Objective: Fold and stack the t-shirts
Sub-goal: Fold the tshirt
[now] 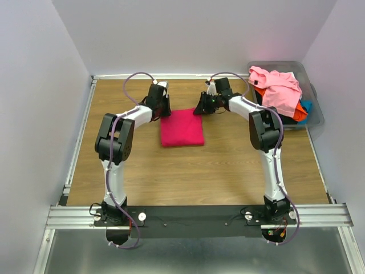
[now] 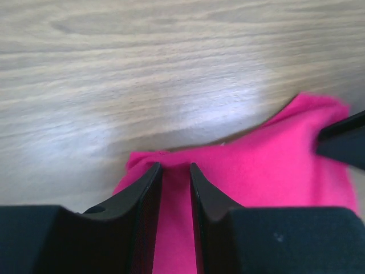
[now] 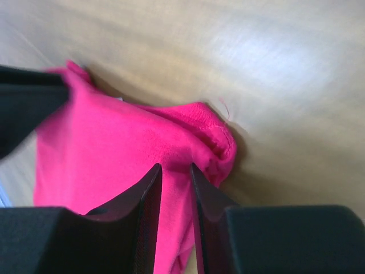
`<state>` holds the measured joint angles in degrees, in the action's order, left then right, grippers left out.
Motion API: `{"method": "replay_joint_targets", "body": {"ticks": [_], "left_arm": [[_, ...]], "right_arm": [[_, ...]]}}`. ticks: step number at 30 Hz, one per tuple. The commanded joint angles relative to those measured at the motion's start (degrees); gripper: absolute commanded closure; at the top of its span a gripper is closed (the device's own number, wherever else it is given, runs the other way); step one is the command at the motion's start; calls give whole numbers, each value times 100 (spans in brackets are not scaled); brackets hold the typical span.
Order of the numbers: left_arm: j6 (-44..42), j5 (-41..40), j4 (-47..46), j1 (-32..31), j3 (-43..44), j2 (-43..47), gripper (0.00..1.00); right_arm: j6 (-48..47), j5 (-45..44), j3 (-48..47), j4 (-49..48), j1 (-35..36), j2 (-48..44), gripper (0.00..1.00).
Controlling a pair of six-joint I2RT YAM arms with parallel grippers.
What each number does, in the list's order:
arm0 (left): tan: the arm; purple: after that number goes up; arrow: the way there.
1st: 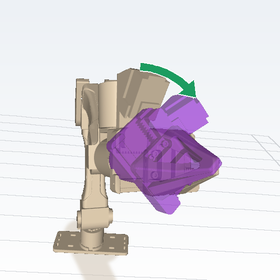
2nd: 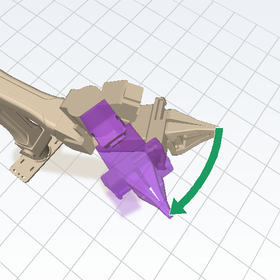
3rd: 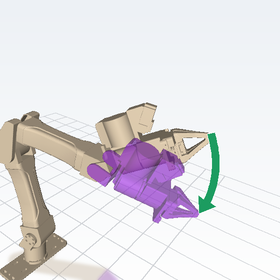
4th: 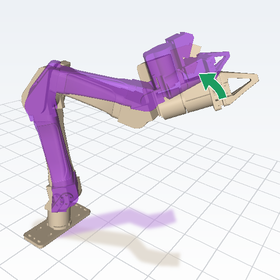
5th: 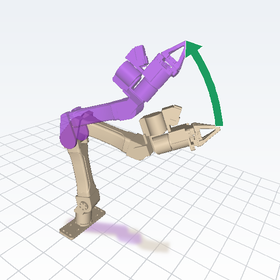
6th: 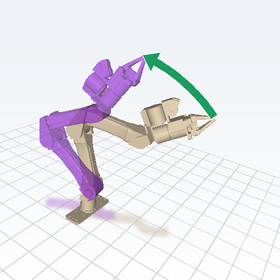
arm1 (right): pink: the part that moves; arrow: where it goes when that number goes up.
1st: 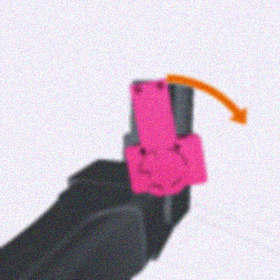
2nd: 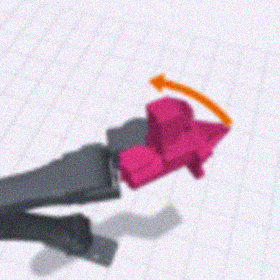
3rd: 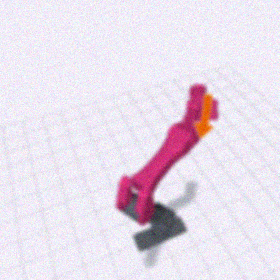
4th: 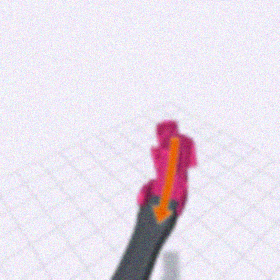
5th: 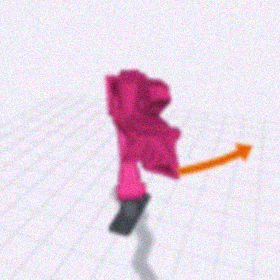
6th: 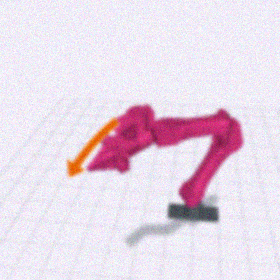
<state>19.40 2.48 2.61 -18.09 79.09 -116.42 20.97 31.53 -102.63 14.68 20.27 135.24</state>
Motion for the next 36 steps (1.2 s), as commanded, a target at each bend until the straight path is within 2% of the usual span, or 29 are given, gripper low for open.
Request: {"method": "replay_joint_targets", "body": {"ticks": [1, 5, 8, 9, 11, 12, 13, 15, 18, 20, 23, 24, 26, 27, 30, 34, 36], "left_arm": [[116, 709, 73, 147, 343, -521, 66], [214, 982, 38, 253, 362, -540, 62], [231, 1000, -6, 297, 300, -208, 54], [275, 991, -41, 306, 274, -66, 45], [310, 930, -164, 315, 142, 224, 36], [310, 938, -217, 315, 98, 530, 26], [336, 965, -235, 306, -7, 655, 23], [354, 1183, -235, 288, -95, 970, 19], [503, 1325, -235, 227, -507, 1498, 18], [635, 1334, -462, 157, -1076, 1849, 18], [1004, 1553, -857, 104, -1998, 2509, 29], [1179, 1710, -937, 60, -2211, 2719, 39], [1303, 1817, -1130, 25, -2801, 2835, 51], [1390, 1852, -1192, -2, -3133, 2870, 60], [1531, 1879, -1465, -11, -3540, 2748, 75], [1611, 1835, -1518, -11, -3909, 2379, 86], [1698, 1800, -1509, -11, -4015, 2282, 87]], "right_arm": [[240, 380, -363, -281, -286, 476, 66], [276, 495, -302, -272, -349, 233, 66], [355, 608, -135, -290, -349, -241, 64], [425, 635, 31, -307, -357, -374, 63], [539, 731, 251, -456, -340, -664, 62], [653, 871, 391, -509, -331, -927, 62], [715, 968, 663, -571, -314, -1068, 62], [942, 1292, 989, -799, -322, -1419, 61], [1365, 1750, 1762, -1413, -270, -1815, 61], [1427, 1857, 2218, -1748, -208, -1957, 61], [1480, 1980, 2598, -2028, -129, -2045, 61], [1550, 2050, 2869, -2152, -120, -2054, 62], [1594, 2103, 3142, -2511, -129, -2037, 63], [1559, 2086, 3326, -2566, -120, -2011, 64], [1445, 2085, 3582, -2698, -129, -1731, 66], [1488, 1954, 4003, -3128, -199, -1387, 67], [1506, 1884, 4171, -3357, -269, -1316, 68]]}}
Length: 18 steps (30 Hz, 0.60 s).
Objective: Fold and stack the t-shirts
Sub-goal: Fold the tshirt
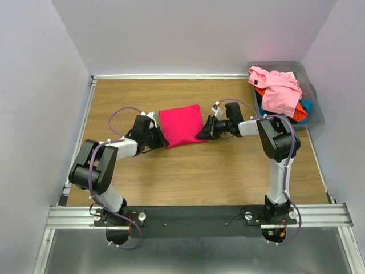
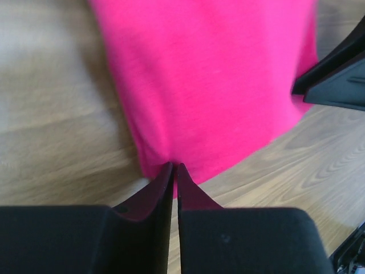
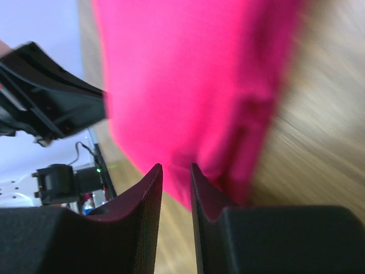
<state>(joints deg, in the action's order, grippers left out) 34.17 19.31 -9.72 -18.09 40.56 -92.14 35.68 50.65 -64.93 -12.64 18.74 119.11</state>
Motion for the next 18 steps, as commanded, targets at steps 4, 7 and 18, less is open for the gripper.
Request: {"method": "replay_joint_targets", "body": {"ticks": [4, 7, 18], "left_arm": [[266, -59, 4, 51, -303, 2, 89], [230, -94, 276, 60, -268, 406, 82], [-350, -2076, 1972, 77, 137, 2391, 8]], "right_arm": [[-149, -134, 551, -582, -222, 166, 68], [-88, -91, 525, -441, -204, -228, 67], [1089, -161, 156, -1247, 981, -1022, 63]]}}
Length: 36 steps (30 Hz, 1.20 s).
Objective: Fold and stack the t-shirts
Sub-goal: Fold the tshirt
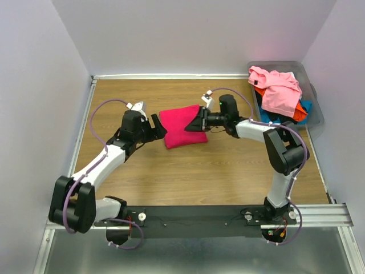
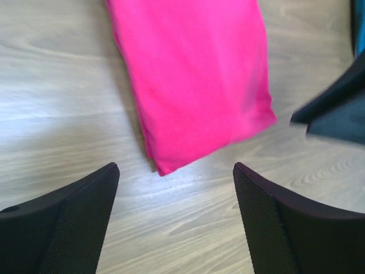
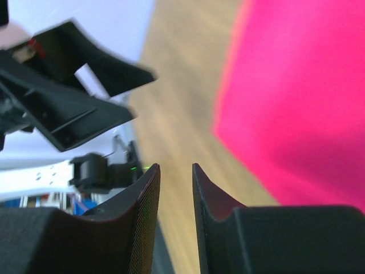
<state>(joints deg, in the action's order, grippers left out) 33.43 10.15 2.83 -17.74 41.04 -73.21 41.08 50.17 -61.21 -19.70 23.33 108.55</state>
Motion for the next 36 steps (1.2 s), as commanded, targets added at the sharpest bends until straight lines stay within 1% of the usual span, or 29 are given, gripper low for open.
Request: {"method": "replay_joint_targets", "body": {"ticks": [1, 2, 3, 5, 10, 11, 14, 16, 21, 25, 26, 27, 28, 29, 30, 33, 36], "left_arm": [[-232, -1408, 928, 51, 89, 762, 7], [-197, -1680, 930, 60, 89, 764, 7], [-179, -2179, 1086, 60, 80, 1017, 7], [-170, -2691, 1210, 69, 19, 1342, 7], [-241, -2861, 1299, 77, -104, 1678, 7], [-240, -2870, 1299, 77, -174, 1705, 7], [-232, -3001, 1220, 86, -359, 1827, 7], [-249, -3028, 1176, 77, -360, 1828, 7], [-346, -3125, 1079, 86, -333, 1784, 7], [-381, -3028, 983, 77, -359, 1714, 7], [-390, -3002, 983, 77, -359, 1696, 7], [-407, -2967, 965, 77, -351, 1644, 7], [-416, -2958, 956, 77, -351, 1626, 7], [-425, -2949, 956, 77, -351, 1600, 7], [-442, -2940, 948, 77, -351, 1582, 7], [-451, -2888, 921, 77, -359, 1564, 7], [-478, -2844, 886, 77, -360, 1547, 7]], "right_arm": [[716, -226, -346, -682, 723, 182, 62], [787, -288, -452, -684, 812, 271, 62], [866, -384, -523, -814, 892, 376, 62], [1086, -490, -734, -1008, 1059, 728, 61], [1481, -1017, -945, -1378, 1121, 1527, 61], [1482, -1079, -989, -1378, 1130, 1868, 61], [1718, -1141, -1200, -1439, 1112, 2580, 61], [2017, -1150, -1165, -1641, 1121, 2924, 62], [2220, -1291, -989, -1712, 1112, 2812, 62], [2185, -1290, -1156, -1414, 1086, 2189, 61], [2133, -1325, -1235, -1318, 1086, 2083, 61], [2037, -1378, -1392, -1003, 1077, 1969, 60], [1809, -1518, -1515, -818, 1068, 1794, 60], [1677, -1589, -1630, -407, 1059, 1723, 60], [1553, -1642, -1901, -229, 1059, 1687, 59], [1482, -1555, -2184, -77, 1007, 1774, 59], [1561, -1528, -2229, -121, 954, 2028, 59]]}}
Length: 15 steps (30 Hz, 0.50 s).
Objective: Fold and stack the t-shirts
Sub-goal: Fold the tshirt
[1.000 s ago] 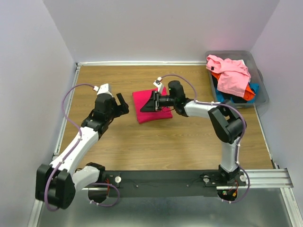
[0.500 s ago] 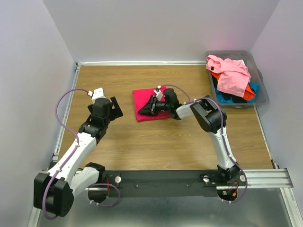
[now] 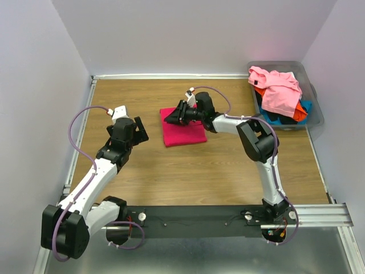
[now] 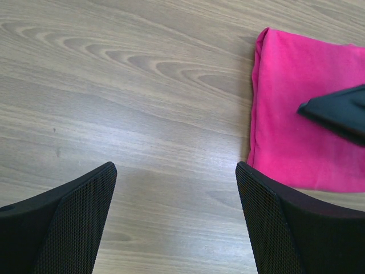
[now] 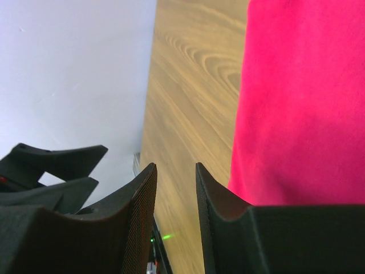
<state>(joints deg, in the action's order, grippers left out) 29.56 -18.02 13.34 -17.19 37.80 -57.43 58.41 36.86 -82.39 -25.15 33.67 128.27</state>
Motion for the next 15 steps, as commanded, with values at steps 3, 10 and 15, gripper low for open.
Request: {"method": "replay_joint_targets", "body": {"ticks": [3, 10, 15], "left_arm": [[-108, -17, -183, 23, -54, -49, 7], [-144, 290, -367, 23, -62, -163, 7], [-100, 685, -833, 23, 315, -750, 8]], "right_arm": [[-67, -188, -119, 283, -133, 329, 59], [267, -56, -102, -201, -308, 1007, 59], [109, 58, -198, -166, -501, 595, 59]]}}
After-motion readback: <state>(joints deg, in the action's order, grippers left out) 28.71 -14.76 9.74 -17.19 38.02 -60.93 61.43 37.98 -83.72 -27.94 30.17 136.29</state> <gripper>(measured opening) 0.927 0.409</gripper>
